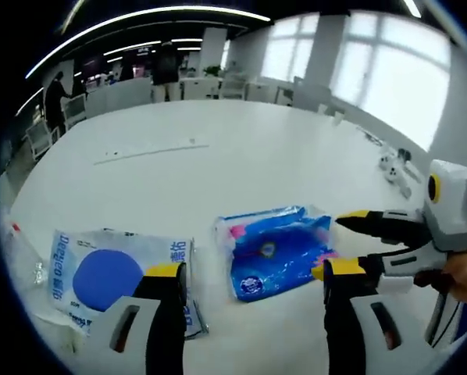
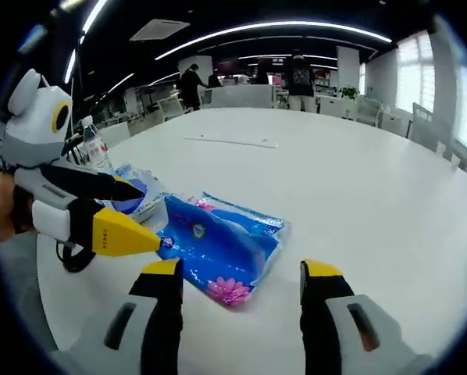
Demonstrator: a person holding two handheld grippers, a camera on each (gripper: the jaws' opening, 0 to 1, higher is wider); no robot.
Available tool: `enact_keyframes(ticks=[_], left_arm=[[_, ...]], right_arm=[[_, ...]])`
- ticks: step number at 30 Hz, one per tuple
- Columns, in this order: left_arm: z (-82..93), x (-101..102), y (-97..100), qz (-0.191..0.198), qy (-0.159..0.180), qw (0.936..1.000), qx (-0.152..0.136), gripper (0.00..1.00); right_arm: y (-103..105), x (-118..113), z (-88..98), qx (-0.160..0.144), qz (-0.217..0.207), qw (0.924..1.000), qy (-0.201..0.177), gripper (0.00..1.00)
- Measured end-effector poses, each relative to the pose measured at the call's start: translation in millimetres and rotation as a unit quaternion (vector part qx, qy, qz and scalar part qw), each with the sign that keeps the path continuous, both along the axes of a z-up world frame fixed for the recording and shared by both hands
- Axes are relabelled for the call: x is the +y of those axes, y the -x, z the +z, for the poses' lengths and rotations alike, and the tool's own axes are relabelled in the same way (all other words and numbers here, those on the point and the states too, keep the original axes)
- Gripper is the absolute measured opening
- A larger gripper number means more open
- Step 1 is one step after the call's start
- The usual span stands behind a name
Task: Arrange the tabletop items into an orderly group along one side of the table until the central work area is clear of visible clutter.
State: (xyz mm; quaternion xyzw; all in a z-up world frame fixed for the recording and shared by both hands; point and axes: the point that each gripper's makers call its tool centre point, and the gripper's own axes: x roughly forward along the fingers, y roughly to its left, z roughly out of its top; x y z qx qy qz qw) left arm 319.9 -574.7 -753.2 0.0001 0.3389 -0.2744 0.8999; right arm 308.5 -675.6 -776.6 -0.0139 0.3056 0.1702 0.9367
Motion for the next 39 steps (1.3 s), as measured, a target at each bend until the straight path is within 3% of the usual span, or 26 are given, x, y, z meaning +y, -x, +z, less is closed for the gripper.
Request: enact_keyframes(ticks=[4,9,14,19,26,39], left_arm=[[6.4,1.7,3.9,-0.012,-0.001,0.9999,-0.011,0.82],[20.3,8.8,9.9,-0.012,0.010,0.9997,-0.019,0.88],[37.0,19.6,23.2,-0.030,0.018,0.9987,-0.037,0.89],[44.5,45.9,37.3,-0.037,0.017,0.9985,-0.037,0.89],[47.1,74.3,50.2,-0.036,0.016,0.9987,-0.031,0.88],[53.4,107.4,65.0,-0.017,0.025,0.9991,-0.031,0.86]], right_arm=[[6.6,0.3,4.5,-0.005,-0.013,0.9999,0.005,0.72],[21.1,5.3,15.9,-0.007,-0.016,0.9998,0.003,0.74],[32.7,9.0,23.8,-0.011,-0.037,0.9993,0.003,0.72],[48.1,16.7,36.4,-0.019,-0.061,0.9980,-0.001,0.70],[62.6,29.5,40.5,-0.016,-0.073,0.9972,-0.007,0.69],[73.0,52.7,51.8,-0.020,-0.069,0.9974,-0.010,0.67]])
